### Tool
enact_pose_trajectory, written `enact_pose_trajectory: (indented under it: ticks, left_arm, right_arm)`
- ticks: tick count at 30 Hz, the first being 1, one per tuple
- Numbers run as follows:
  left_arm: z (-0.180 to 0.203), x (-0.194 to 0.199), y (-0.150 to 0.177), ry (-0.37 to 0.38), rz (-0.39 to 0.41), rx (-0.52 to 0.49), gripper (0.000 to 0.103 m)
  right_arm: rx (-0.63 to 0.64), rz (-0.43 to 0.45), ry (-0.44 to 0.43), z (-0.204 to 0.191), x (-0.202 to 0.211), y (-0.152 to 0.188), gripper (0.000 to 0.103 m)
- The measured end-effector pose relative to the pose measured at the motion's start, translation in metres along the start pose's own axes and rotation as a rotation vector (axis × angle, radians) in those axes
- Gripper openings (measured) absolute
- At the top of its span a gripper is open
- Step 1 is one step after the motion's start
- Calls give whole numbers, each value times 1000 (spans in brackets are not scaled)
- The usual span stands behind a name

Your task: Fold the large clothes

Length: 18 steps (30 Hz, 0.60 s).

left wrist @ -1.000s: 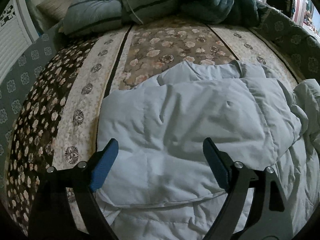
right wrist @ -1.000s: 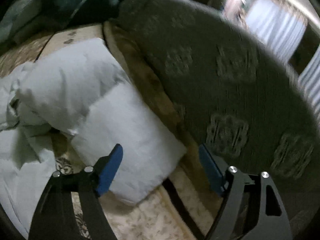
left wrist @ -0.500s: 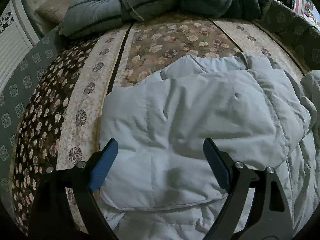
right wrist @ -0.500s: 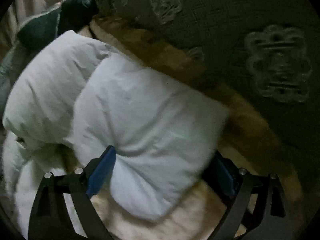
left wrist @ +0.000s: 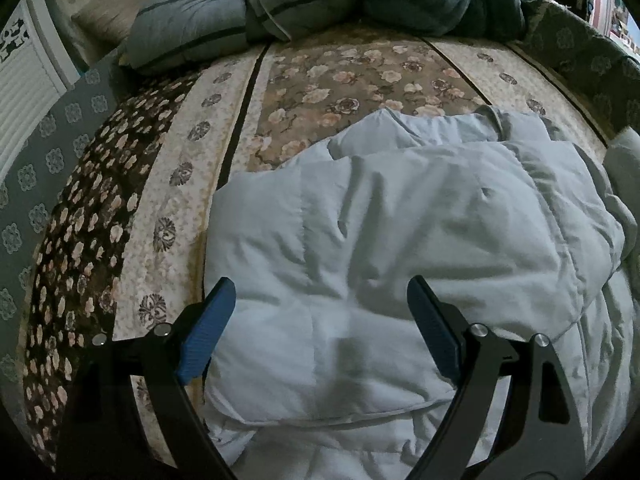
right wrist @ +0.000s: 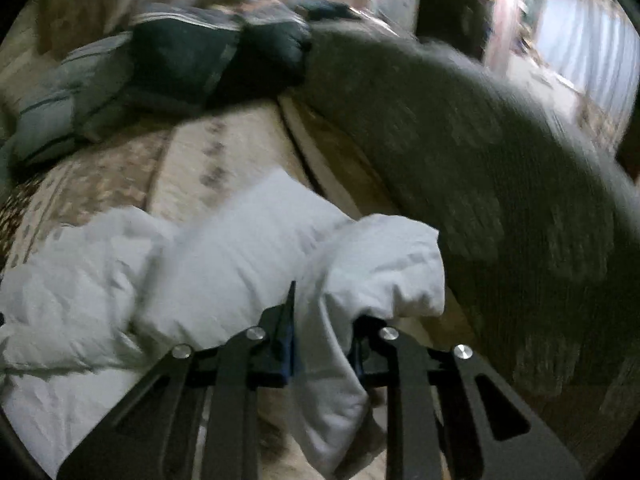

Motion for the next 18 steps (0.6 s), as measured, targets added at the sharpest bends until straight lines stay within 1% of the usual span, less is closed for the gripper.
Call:
enact_pose_trajectory:
  ticks: [3, 5, 6, 9, 12, 13, 16, 18]
  left_arm:
    - [-4, 0, 0, 5, 4, -6, 88]
    - [-10, 0, 0, 1, 4, 5, 89]
    - [-13, -1, 0, 3, 3, 12, 89]
    - [-21, -1, 0, 13, 4, 36, 89]
    - [-27, -2, 1, 17, 3, 51, 90]
    - [-30, -2, 1, 18, 1, 59, 90]
    - [-35, -2, 2, 18, 1, 72, 90]
    - [-39, -2, 2, 22, 3, 84, 90]
  right_arm:
    - [88, 5, -67, -49, 5, -26, 20]
    - [135, 9, -90, -76, 15, -31, 19]
    - [165, 10, -109, -95, 15, -36, 19]
    - [203, 10, -178, -133, 24, -37, 18]
    - [258, -13, -248, -180, 23, -32, 18]
    - [267, -19, -267, -190, 22, -30, 18]
    - [303, -50, -362, -234, 25, -19, 18]
    - [322, -92, -453, -268, 29, -7, 17]
Point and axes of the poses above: each gripper's, at about its wrist camera, not at the fingertips, and x roughly against the way its jaws point, z to its right, y to its underside, the point moved 4 cm from there along -x, roughly the way its jaws point, and after that the axes turned 4 degrees about -x, right-handed, at the moved point
